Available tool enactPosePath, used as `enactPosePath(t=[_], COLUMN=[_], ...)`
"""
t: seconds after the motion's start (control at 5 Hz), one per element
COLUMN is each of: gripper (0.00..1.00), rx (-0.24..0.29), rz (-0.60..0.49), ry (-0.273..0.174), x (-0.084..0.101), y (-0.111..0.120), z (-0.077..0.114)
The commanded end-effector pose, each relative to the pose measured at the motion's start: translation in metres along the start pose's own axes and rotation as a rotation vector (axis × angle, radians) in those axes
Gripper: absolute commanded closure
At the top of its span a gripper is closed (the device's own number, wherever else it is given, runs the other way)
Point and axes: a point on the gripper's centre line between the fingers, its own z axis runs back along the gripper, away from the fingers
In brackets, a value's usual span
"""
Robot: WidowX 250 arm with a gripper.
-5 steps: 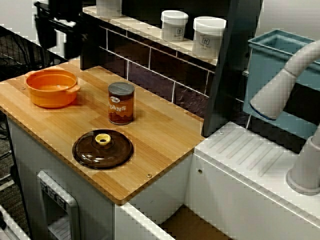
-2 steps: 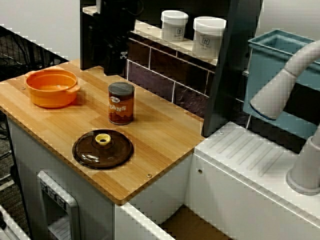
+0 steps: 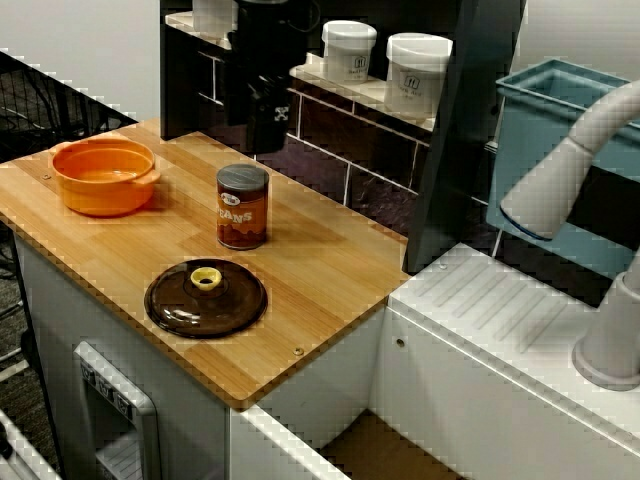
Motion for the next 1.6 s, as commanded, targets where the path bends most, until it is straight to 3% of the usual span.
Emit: enactPosePath(t=[0.0,0.6,0.8,1.4], gripper=[0.0,0.0,0.0,0.0], rx=[-0.032,-0.055,-0.026,-0.01], rz=[0.064,0.156,0.162,0.221], ry=[-0.108,-0.116,-0.108,-0.102], x=[0.011,0.017,0.016,0.009], y=[0.018,0.029,0.029,0.03], z=[0.007,-0.004,-0.015,-0.03])
